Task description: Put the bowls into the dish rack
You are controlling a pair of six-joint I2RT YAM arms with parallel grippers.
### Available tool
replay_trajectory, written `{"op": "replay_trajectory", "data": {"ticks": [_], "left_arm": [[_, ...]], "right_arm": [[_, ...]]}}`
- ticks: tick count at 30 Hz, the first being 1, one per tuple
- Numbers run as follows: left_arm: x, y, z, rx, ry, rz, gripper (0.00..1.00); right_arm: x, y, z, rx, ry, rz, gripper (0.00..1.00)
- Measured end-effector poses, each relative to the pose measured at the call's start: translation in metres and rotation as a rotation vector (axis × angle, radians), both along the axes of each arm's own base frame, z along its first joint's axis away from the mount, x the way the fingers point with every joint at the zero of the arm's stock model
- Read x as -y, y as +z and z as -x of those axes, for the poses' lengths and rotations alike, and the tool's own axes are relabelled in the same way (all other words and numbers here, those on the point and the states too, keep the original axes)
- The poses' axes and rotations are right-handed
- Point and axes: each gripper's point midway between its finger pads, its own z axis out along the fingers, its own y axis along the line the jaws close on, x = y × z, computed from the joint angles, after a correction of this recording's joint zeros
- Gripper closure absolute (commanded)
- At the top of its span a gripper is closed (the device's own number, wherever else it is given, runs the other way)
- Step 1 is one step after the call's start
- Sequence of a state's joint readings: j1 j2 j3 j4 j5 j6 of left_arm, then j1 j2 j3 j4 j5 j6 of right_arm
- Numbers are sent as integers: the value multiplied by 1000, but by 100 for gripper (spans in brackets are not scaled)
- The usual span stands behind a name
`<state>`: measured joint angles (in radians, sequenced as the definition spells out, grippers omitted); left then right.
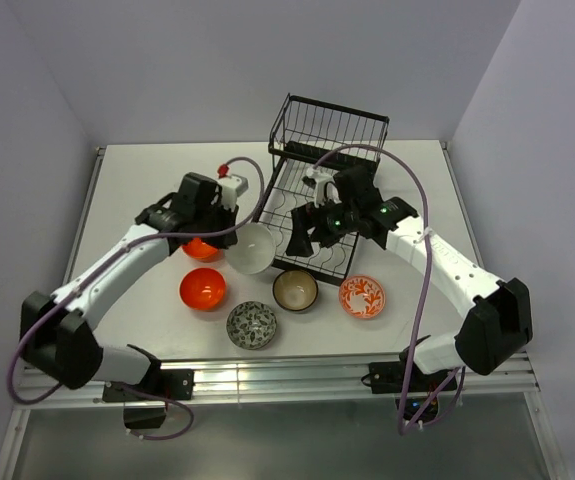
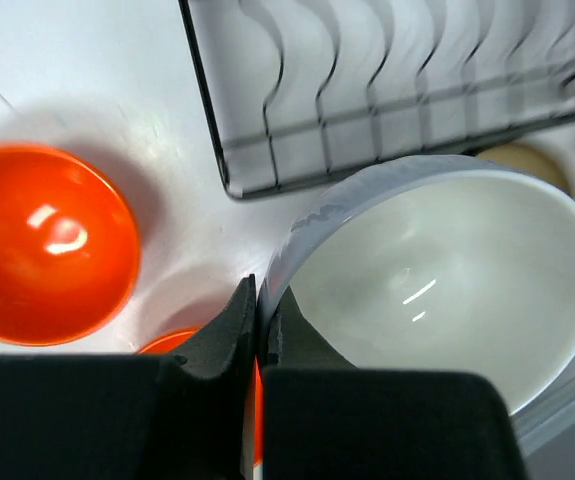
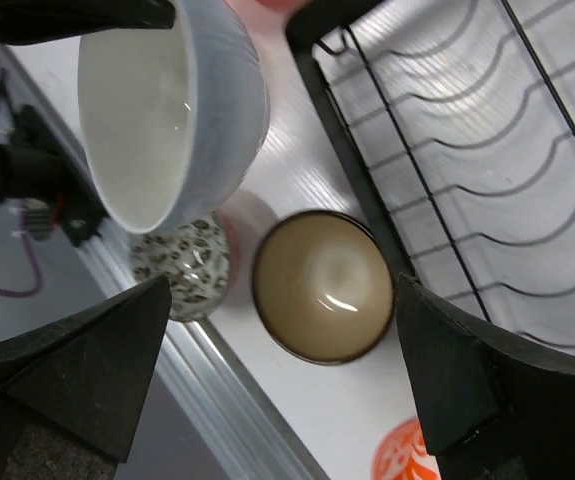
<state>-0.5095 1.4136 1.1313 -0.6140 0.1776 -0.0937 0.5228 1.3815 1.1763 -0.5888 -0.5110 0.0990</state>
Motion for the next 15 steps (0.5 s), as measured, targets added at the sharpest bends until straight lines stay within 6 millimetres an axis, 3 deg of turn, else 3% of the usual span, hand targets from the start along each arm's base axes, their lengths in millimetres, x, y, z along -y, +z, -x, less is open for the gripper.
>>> {"op": "replay_trajectory", "data": {"ticks": [4, 6, 10, 15], "left_arm": [[3, 68, -6, 158, 34, 113, 100], [3, 92, -4, 214, 52, 161, 100], [-7, 108, -6, 262, 113, 181, 100], [-6, 104, -7, 246, 146, 202, 100]], "right_arm": [[-19, 25, -2, -18, -1, -124, 0], [-30, 41, -3, -29, 0, -208, 0], [-48, 69, -2, -91, 2, -356, 0], [-60, 91, -5, -121, -4, -432, 0]]}}
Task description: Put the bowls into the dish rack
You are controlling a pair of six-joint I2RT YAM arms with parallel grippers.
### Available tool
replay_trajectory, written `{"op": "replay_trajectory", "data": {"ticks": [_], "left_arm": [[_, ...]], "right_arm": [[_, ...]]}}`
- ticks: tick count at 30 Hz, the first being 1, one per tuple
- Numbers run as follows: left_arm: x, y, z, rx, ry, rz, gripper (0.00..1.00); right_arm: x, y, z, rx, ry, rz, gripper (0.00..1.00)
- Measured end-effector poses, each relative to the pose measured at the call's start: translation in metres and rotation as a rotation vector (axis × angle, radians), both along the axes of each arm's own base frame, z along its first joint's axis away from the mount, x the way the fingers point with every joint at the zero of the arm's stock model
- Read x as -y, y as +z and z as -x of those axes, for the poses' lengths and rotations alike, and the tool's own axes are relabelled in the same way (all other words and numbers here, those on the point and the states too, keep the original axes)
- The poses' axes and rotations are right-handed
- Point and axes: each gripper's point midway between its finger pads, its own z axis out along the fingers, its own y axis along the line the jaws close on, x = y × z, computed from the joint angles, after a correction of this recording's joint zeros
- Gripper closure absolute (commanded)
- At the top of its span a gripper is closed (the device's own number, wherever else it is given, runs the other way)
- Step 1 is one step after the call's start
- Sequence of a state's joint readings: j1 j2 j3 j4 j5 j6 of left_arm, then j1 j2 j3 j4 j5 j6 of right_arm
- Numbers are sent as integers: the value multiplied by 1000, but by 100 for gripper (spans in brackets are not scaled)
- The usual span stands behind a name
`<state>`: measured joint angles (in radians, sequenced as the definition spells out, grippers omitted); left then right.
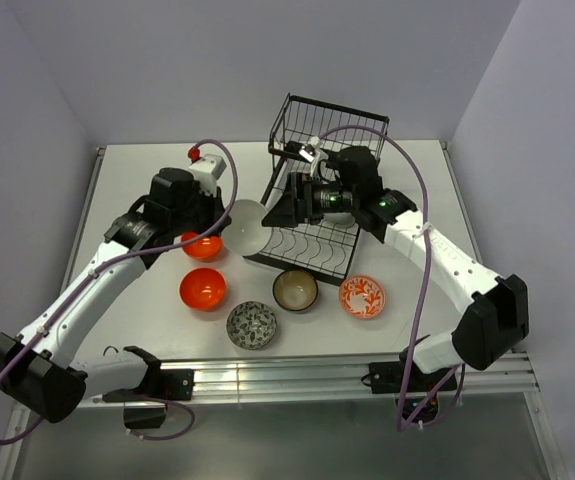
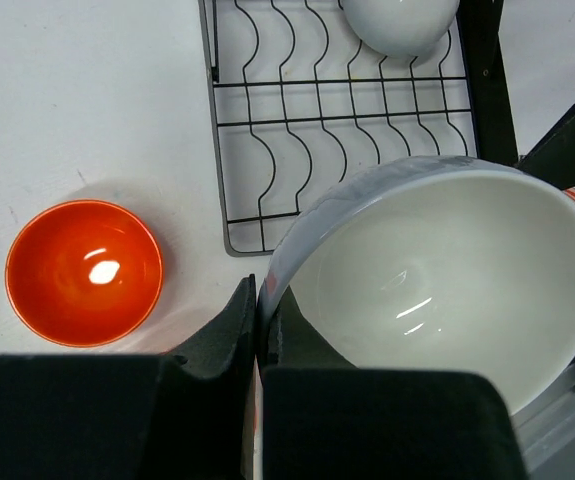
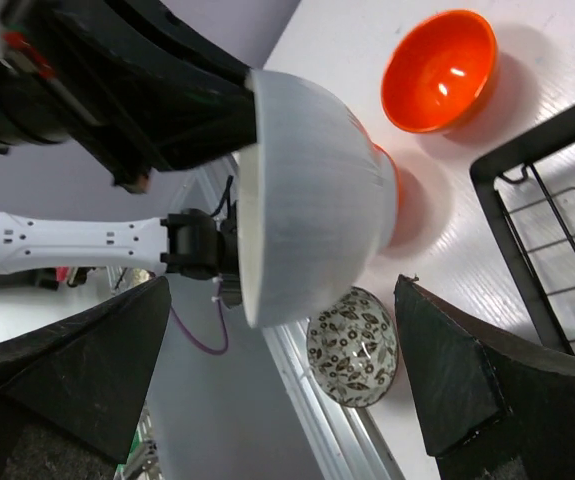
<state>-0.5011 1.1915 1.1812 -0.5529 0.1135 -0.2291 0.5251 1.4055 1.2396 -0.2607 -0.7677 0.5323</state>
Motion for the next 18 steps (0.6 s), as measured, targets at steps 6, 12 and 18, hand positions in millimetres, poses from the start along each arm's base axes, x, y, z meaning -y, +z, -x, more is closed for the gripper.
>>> {"op": "replay_trajectory", "data": {"ticks": [6, 12, 18], "left_arm": [[5, -4, 4, -5, -8, 46, 100], [13, 14, 13, 46, -51, 132, 100], [19, 23, 17, 63, -75, 202, 100]], "right_arm": [[-14, 4, 2, -13, 25, -14, 0], [-21, -5, 7, -61, 47, -8, 0], [-25, 2, 14, -94, 79, -44, 0]]}}
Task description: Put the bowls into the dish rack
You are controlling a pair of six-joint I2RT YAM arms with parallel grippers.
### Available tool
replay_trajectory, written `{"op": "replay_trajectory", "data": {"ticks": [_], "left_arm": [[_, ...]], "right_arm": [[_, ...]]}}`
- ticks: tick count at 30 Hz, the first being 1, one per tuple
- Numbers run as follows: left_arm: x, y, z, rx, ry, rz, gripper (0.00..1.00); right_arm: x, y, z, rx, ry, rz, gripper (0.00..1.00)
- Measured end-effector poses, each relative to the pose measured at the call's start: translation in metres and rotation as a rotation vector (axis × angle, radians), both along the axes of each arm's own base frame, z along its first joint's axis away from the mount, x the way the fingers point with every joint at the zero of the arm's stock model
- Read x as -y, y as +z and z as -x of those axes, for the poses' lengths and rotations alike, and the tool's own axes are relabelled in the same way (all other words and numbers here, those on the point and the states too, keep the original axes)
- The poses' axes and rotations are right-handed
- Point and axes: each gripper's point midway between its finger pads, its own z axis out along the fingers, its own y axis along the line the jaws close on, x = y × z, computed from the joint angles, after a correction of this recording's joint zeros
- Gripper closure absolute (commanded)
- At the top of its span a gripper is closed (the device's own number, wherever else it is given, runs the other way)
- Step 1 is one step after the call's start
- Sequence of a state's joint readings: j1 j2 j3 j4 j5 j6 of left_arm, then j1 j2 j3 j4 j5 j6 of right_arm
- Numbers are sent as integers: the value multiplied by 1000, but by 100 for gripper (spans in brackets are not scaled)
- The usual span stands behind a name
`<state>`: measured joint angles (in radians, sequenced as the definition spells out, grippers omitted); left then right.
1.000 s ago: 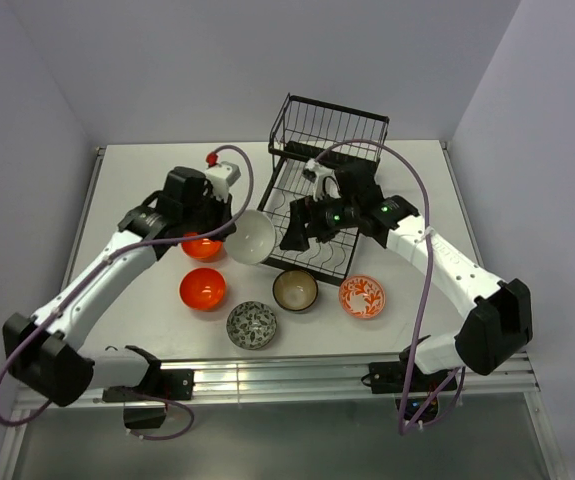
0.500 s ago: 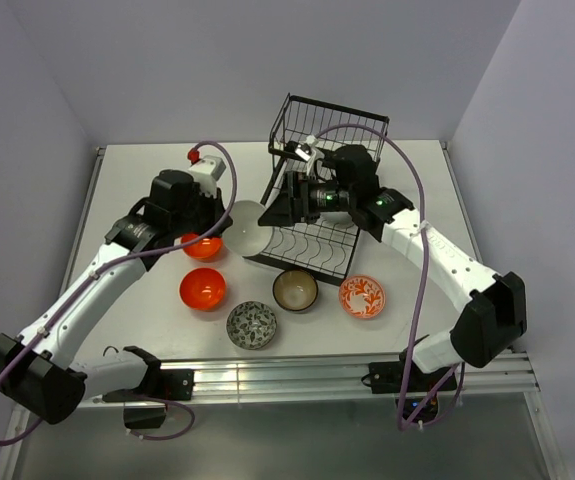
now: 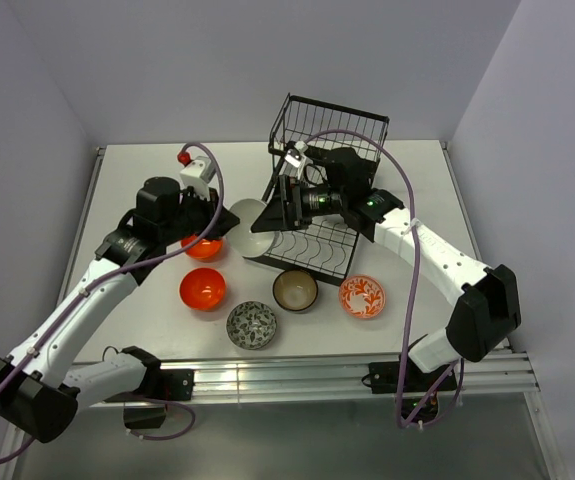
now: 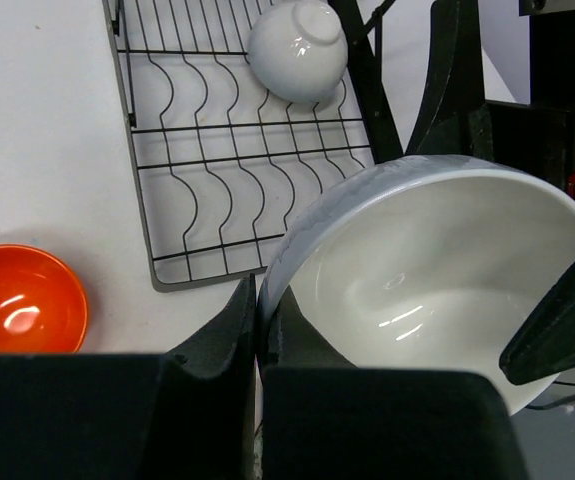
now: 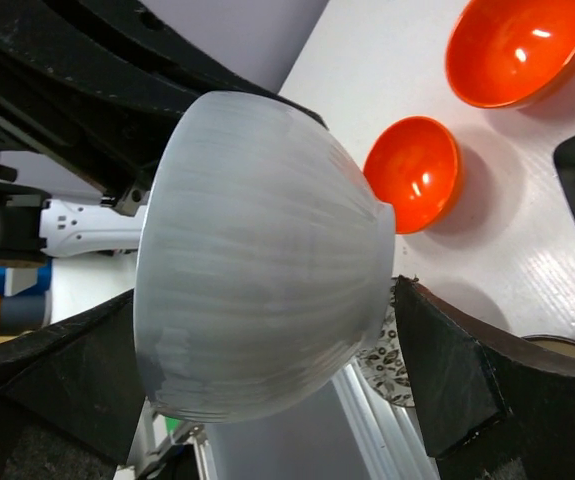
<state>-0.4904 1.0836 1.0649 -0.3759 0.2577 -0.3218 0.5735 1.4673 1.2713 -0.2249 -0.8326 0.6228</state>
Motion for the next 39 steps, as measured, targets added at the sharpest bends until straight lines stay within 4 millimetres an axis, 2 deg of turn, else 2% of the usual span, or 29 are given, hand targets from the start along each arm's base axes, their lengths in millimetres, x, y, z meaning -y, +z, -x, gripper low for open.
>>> {"op": "replay_trajectory", "data": {"ticks": [2, 7, 13, 19, 21, 22, 24, 25, 26, 28, 29, 36, 39], "left_arm": [[1, 0, 0, -7, -3, 13, 100], [0, -1, 0, -22, -4, 34, 100], [0, 0, 1, -37, -13, 55, 100], [1, -3, 1, -52, -20, 58, 98], [1, -5, 1, -56, -22, 57, 93], [1, -5, 1, -56, -23, 57, 85], [2, -7, 1, -61, -27, 60, 77], [2, -8, 1, -61, -28, 63, 65], [3, -7, 1, -59, -31, 66, 62], [5, -6, 0, -58, -39, 78, 50], [6, -5, -1, -52, -43, 81, 49], [8, -10, -6, -68, -44, 83, 40], [7, -13, -6, -74, -40, 79, 32]], "right_arm": [[-1, 2, 2, -10, 11, -11, 0], [-3, 8, 7, -23, 40, -44, 11], [-4, 4, 12, -52, 61, -55, 23], [-4, 1, 12, -58, 64, -53, 45], [-4, 0, 11, -60, 61, -51, 56], [-4, 0, 11, -60, 61, -50, 59], [-3, -1, 11, -62, 60, -48, 71], [-3, -1, 11, -60, 60, -47, 75], [-3, -2, 11, -59, 60, -45, 85], [-3, -5, 10, -61, 58, -37, 93], [-3, -7, 10, -61, 53, -28, 100], [1, -24, 2, -66, 25, 24, 100], [5, -30, -3, -58, 7, 45, 100]]}}
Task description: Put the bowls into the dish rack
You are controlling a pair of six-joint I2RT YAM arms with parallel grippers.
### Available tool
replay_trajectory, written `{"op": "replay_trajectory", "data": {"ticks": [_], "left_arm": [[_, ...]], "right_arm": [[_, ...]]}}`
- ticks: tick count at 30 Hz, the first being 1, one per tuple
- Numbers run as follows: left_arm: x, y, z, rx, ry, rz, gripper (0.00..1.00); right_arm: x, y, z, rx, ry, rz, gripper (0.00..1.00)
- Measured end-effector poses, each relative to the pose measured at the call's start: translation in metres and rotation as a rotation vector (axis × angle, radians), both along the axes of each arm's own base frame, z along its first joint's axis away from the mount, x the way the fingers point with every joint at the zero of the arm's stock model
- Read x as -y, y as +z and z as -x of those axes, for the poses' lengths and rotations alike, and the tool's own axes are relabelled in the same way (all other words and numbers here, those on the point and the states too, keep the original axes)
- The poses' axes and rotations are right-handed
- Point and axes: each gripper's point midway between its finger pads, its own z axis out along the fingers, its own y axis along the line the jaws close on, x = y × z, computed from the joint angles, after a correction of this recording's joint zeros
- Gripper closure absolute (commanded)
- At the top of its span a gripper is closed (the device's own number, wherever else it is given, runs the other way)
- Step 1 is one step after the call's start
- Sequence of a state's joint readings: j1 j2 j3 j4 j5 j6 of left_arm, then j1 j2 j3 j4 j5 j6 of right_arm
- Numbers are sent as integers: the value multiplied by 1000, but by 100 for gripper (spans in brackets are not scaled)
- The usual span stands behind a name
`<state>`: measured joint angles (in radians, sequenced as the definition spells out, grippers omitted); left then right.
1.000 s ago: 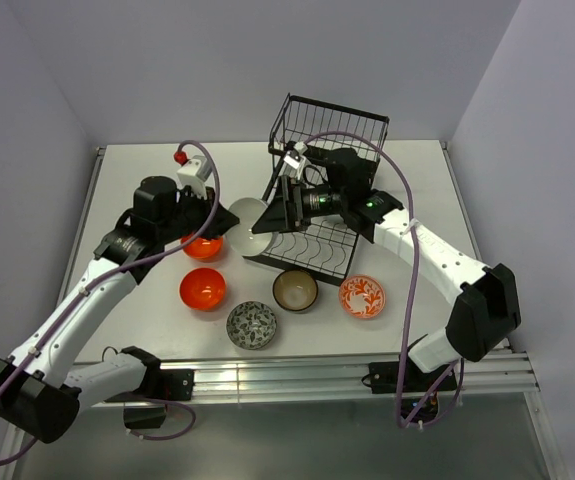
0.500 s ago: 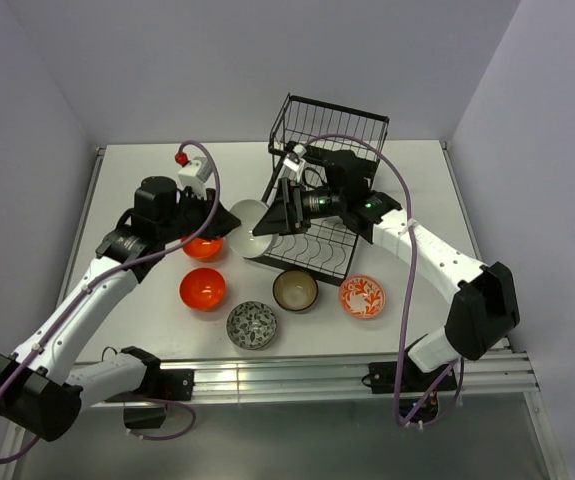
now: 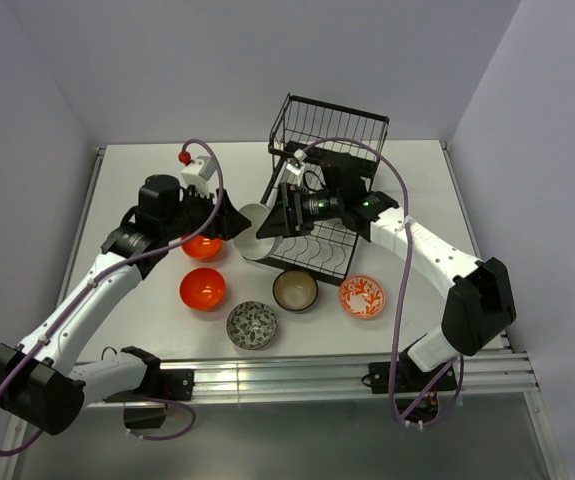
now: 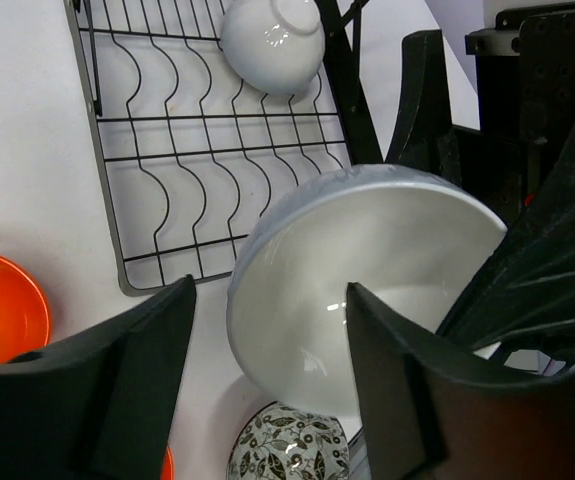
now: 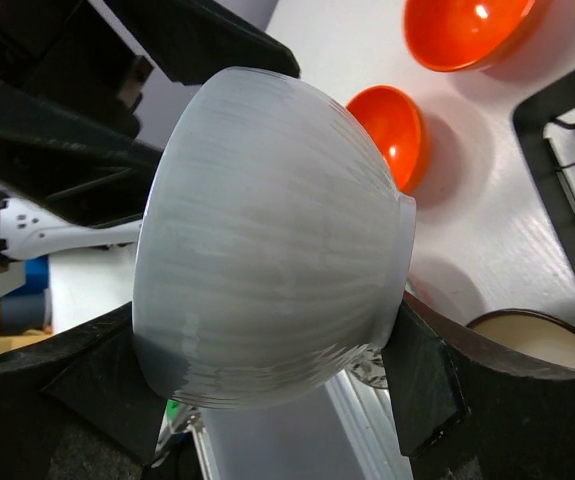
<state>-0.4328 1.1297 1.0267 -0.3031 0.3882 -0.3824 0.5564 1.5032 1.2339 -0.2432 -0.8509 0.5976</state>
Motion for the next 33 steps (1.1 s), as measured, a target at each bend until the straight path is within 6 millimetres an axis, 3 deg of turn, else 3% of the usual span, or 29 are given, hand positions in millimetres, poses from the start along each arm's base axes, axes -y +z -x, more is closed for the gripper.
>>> {"op": "replay_trajectory", "data": {"ticks": [9, 13, 20, 27, 33], "left_arm": [[-5, -21, -7, -48, 20, -25, 16], [-12, -27, -8, -67, 31, -24, 2], [-25, -28, -14, -80, 63, -17, 1], [-30, -29, -16, -84, 78, -18, 1], [-31, -29, -17, -85, 80, -19, 1]], "right_arm": [[14, -25, -20, 39, -55, 89, 100], [22, -41, -26, 63, -74, 154, 100], [47, -65, -47, 205, -123, 340, 100], [77, -76, -77, 429, -164, 564, 100], [91, -83, -86, 579, -135, 728, 100]]}}
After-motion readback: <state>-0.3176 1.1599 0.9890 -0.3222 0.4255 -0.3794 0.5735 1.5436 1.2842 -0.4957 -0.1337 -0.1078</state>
